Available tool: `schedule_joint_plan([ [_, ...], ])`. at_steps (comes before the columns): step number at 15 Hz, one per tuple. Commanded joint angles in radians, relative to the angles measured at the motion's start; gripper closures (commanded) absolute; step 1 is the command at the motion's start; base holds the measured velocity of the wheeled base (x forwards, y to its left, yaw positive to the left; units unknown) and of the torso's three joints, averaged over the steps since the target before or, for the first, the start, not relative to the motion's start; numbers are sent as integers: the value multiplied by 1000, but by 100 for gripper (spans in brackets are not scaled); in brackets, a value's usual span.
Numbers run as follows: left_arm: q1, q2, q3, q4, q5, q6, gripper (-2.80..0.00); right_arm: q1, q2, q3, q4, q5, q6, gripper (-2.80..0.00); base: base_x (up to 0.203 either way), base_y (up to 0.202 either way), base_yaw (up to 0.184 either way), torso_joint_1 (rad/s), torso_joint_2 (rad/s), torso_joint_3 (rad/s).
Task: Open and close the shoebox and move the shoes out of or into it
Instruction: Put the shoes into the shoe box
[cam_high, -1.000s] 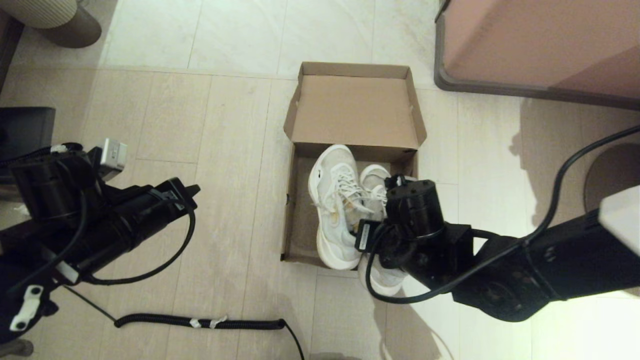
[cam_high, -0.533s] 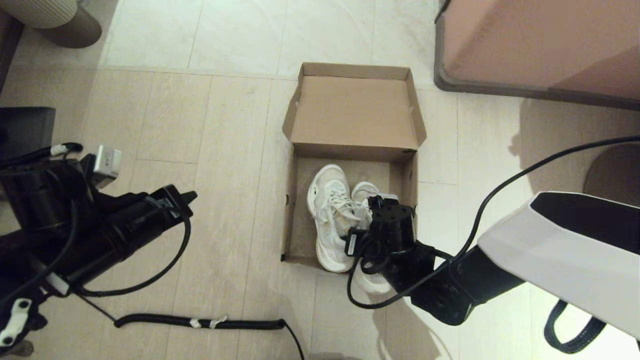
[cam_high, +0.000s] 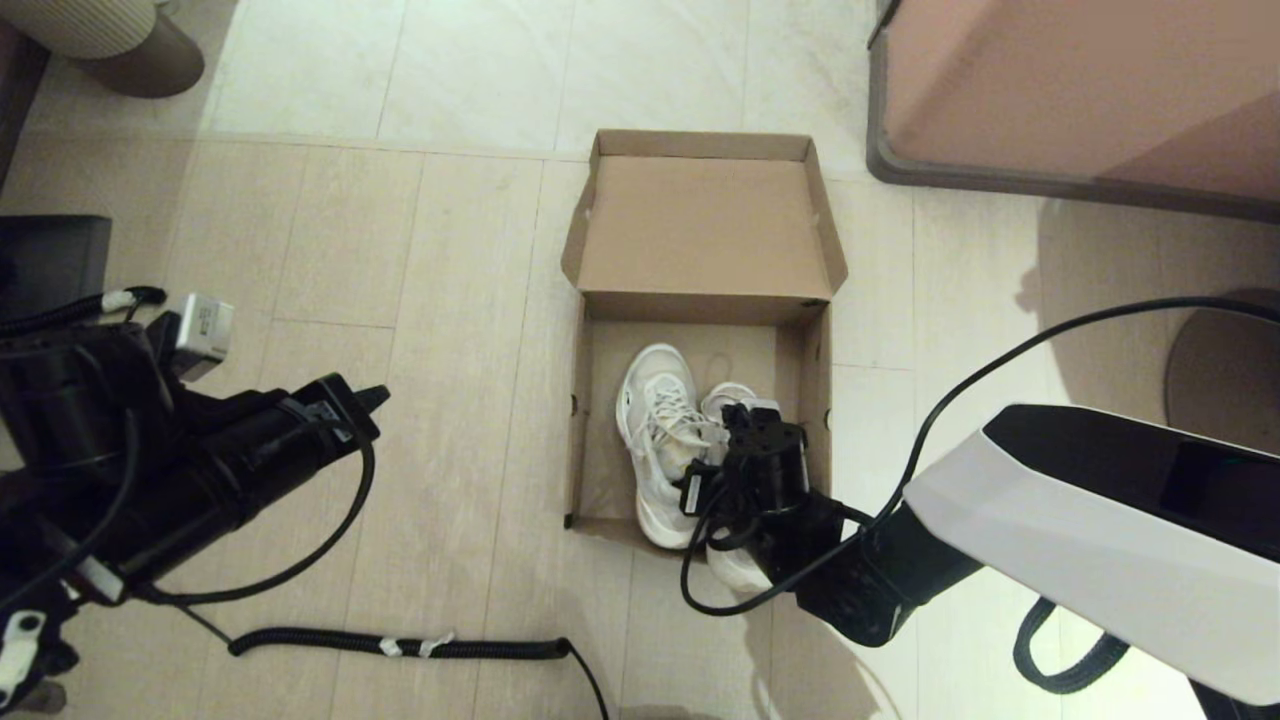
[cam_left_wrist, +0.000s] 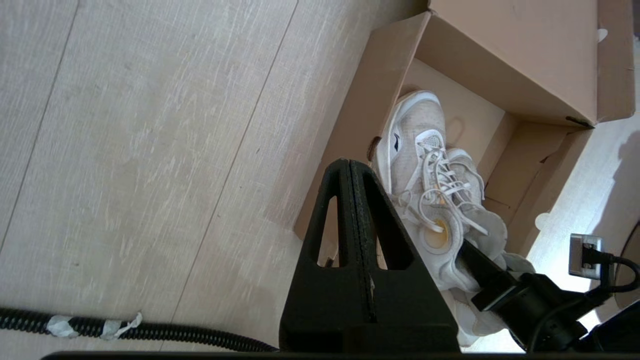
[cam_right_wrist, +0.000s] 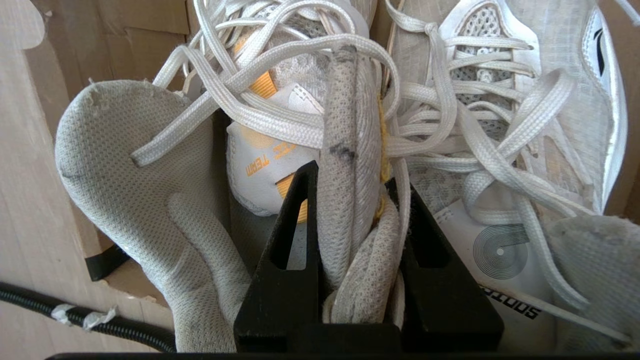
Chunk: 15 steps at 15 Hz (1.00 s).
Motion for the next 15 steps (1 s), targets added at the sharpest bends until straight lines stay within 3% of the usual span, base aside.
schedule_joint_plan([
  [1, 0, -3, -1, -5, 0, -3, 0, -4, -27, -12, 18, -3, -1, 0, 0, 0, 0, 0, 0, 0],
  [10, 0, -46, 0, 8, 1, -1, 0, -4, -303, -28, 324, 0, 4, 0, 0, 0, 0, 0, 0, 0],
  [15, 2, -54, 8, 8, 1, -3, 0, -26, -239, -92, 326, -1, -2, 0, 0, 0, 0, 0, 0, 0],
])
